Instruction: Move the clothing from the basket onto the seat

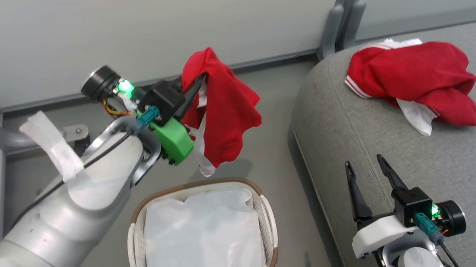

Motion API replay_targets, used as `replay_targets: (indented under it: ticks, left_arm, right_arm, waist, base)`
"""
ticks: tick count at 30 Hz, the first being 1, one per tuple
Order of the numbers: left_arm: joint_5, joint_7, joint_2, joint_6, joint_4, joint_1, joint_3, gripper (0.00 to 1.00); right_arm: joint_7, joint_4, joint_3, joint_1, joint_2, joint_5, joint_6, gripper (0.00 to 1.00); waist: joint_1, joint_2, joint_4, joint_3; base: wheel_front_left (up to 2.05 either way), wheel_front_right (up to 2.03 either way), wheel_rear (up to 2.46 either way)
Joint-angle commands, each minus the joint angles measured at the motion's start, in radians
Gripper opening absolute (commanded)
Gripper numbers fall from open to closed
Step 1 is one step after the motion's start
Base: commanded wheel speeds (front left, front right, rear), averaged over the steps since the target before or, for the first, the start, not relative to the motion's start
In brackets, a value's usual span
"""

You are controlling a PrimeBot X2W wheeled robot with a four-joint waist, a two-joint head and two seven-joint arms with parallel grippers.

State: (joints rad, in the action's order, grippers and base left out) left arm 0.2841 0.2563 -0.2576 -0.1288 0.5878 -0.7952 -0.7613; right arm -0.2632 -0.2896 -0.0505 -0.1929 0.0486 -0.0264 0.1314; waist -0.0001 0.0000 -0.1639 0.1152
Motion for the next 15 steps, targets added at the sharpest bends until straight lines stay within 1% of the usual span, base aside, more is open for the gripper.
replay_targets:
  ticks: [1, 7, 15]
  left_arm:
    - [0.01, -0.002, 0.0, -0.003, -0.002, -0.031, -0.011, 0.0]
    - [0.043, -0.007, 0.006, -0.003, -0.006, -0.151, -0.081, 0.0]
    - [0.07, 0.003, -0.007, -0.003, -0.062, -0.232, -0.148, 0.0]
  right_arm:
    - [-0.002, -0.003, -0.009, 0.018, 0.003, 0.0, -0.001, 1.0]
    - [-0.002, 0.005, -0.077, 0.001, 0.003, 0.009, -0.001, 1.0]
    - [-0.002, -0.017, -0.161, -0.08, 0.003, -0.032, -0.001, 1.0]
  waist:
    - [0.0001, 0.0, 0.02, -0.084]
    - [0.0001, 0.0, 0.013, -0.107]
    - [0.0001, 0.0, 0.014, -0.118]
  base:
    - [0.0, 0.0, 0.0]
    - [0.0, 0.0, 0.0]
    - [0.0, 0.0, 0.0]
